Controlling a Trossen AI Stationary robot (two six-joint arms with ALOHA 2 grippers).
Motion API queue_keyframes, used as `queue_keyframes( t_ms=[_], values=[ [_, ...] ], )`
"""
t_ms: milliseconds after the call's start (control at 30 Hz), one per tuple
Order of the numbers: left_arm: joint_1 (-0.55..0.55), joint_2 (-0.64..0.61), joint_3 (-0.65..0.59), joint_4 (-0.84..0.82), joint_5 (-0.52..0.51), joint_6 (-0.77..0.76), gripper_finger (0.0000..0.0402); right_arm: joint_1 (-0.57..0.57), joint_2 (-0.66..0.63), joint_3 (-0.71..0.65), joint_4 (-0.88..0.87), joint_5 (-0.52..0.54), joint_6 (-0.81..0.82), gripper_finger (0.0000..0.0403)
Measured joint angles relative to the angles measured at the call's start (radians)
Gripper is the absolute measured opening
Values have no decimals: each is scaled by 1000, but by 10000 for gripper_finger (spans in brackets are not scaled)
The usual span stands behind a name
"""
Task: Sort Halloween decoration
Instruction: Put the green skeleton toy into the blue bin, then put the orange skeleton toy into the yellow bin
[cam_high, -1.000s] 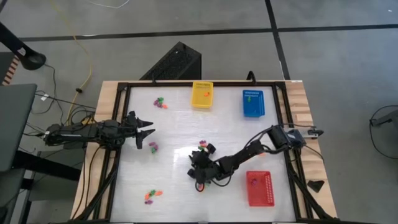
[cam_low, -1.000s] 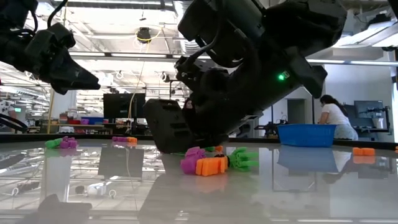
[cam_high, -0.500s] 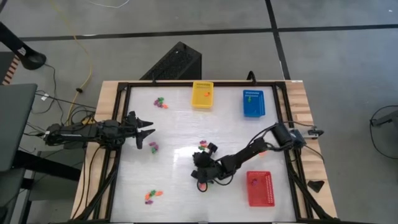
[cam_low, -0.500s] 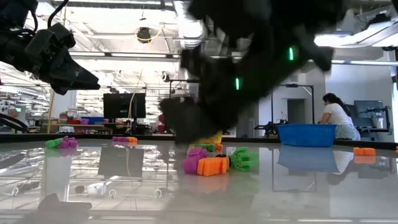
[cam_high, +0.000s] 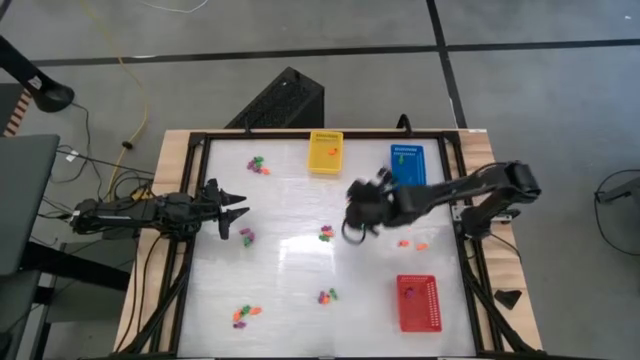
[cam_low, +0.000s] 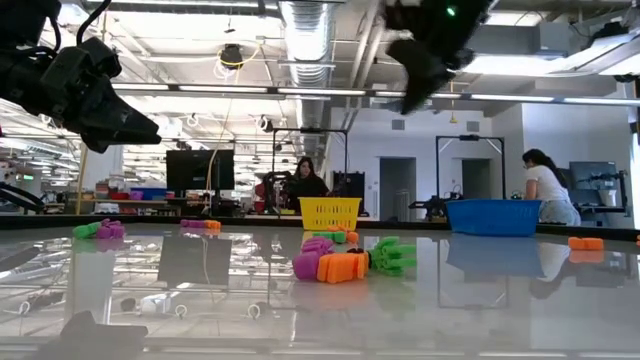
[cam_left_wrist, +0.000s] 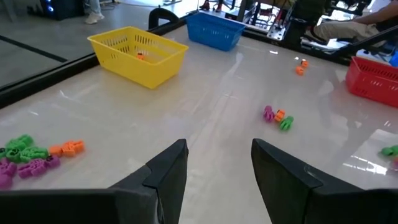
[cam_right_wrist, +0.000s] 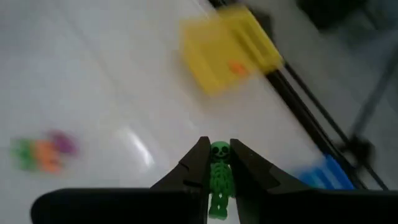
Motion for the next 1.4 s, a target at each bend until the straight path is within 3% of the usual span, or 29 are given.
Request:
queue_keyframes(
  t_ms=[133,200,400,567,733,967,1133,1267,1400],
  values=[
    [0,0,0,0,0,0,169,-149,-56,-3,-247,-41,99,75],
    [0,0,0,0,0,0,169,-227,-76,-38,-266,-58,122,75],
    [0,0,0,0,-1,-13,169,-474,-103,-203,-109,-235,8,77],
    [0,0,0,0,-2,-15,169,-606,-85,-276,27,-256,-40,102],
    [0,0,0,0,-10,-15,169,-670,-71,-283,42,-309,-27,143],
    [0,0,0,0,-10,-9,169,-690,-74,-282,45,-308,-40,206],
    [0,0,0,0,-11,-8,169,-652,-74,-260,46,-333,-40,222],
    [0,0,0,0,-11,-7,169,-558,-74,-202,51,-388,-18,221],
    [0,0,0,-25,-11,14,169,-381,-76,-165,140,-397,17,217]
  ],
)
